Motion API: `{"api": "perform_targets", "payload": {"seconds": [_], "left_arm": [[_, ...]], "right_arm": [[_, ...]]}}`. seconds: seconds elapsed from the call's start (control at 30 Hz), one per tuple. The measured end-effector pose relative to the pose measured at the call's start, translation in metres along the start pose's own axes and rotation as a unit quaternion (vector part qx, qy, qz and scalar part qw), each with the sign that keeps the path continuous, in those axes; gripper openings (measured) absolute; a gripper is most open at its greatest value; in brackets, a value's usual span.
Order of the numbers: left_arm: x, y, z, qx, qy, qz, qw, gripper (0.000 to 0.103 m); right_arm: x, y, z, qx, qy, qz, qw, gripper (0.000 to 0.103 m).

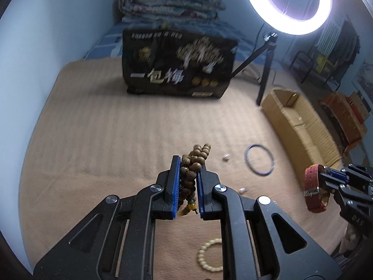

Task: Organize jewelry
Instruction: 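Carry the mala and watch into the cardboard box and open both tools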

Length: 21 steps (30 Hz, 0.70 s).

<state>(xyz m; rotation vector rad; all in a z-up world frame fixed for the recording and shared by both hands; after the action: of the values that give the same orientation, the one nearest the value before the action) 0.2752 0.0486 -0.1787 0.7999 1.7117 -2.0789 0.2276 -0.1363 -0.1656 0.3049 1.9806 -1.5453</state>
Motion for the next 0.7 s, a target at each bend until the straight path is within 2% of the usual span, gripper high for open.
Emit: {"api": "perform_targets", "payload": {"seconds": [0.33,0.7], "left_arm": [[-0.030,-0.039,0.052,0.046,0.014,0.054,0.9974,0.011],[-0.052,-0.040,0.132,0.092,0.052,0.068,0.9921,0.011]], "right_arm": [[-0.003,-0.049,0.055,0.042,0.031,0.044,0.998,0.009],[0.009,-0.070,0.132,0.093,0.078,0.049,0.991,0.009]]}}
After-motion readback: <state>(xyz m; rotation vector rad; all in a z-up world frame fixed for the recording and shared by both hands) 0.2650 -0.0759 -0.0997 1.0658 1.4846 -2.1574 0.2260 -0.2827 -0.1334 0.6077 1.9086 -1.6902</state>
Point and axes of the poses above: each gripper's, at about its wrist camera, not at the fingertips, and y roughly the way its jaws point, z to its right, x to its underside, the point moved 6 cm from there along y, roughly the way its jaws point, and after that the axes turned 4 degrees about y, right-handed, at the moved point
